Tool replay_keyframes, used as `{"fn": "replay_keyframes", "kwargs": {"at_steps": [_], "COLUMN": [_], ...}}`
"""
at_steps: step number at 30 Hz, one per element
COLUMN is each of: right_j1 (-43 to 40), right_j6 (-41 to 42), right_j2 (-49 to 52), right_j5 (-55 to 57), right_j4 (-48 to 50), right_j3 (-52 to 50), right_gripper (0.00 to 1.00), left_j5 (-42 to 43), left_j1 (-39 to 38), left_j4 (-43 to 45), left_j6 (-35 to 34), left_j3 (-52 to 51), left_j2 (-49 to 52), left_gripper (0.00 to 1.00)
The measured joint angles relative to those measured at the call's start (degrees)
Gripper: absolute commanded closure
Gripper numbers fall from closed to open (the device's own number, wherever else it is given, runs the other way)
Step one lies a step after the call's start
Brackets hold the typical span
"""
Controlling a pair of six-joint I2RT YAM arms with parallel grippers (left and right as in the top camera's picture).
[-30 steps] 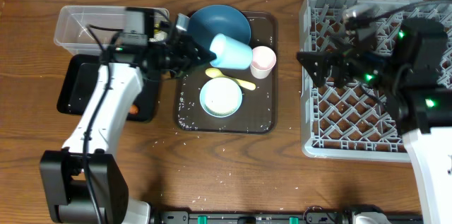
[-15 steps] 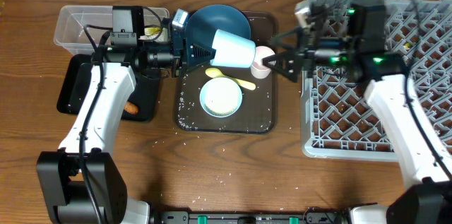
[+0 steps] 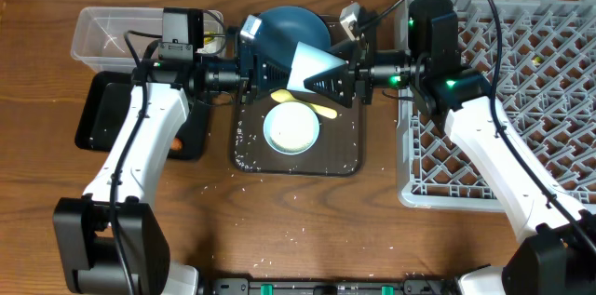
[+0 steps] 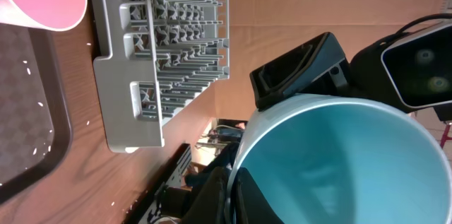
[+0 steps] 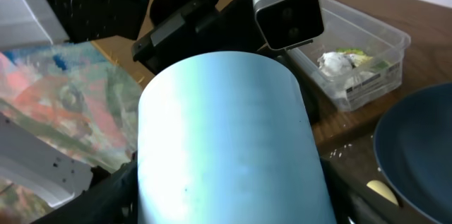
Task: Sort waste into correct bins and load items into the dishwasher rack
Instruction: 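Hand light-blue cup from left gripper to right gripper, then place light-blue cup upside down in dish rack with right gripper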
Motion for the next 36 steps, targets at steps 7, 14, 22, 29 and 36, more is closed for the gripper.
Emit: {"fn": "replay_keyframes", "kwargs": {"at_steps": [7,14,22,29,36], "right_j1": [-0.09,-5.64,-15.98,-16.06,-16.02], "right_j6": [1.44,4.61,3.87,2.21,1.27], "right_j2": [0.0,-2.25,-8.74,-7.74,3.02], "right_j5": [0.74,8.44,34.03,49.66,53.48], "right_j4": [0.0,-9.62,-41.11,-64.04,-77.81], "right_j3": [0.0,0.13,11.3,25.38,25.64], "right_gripper": [0.44,0.44,0.46,0.47,0.45], "left_j5": [-0.5,-8.96,-32.83,-46.88,-53.62], "left_j1": [-0.04,-0.15,-0.17,-0.17,-0.2], "left_j4": [0.13,0.17,0.04,-1.22,-3.48], "left_j6": [0.15,-0.52,-0.59,-0.59,1.25], "left_j3": [0.0,0.11,0.11,0.11,0.11], "left_j2": [0.0,0.0,0.0,0.0,0.0], "left_gripper": [0.75,0.5,0.49,0.48,0.48]}}
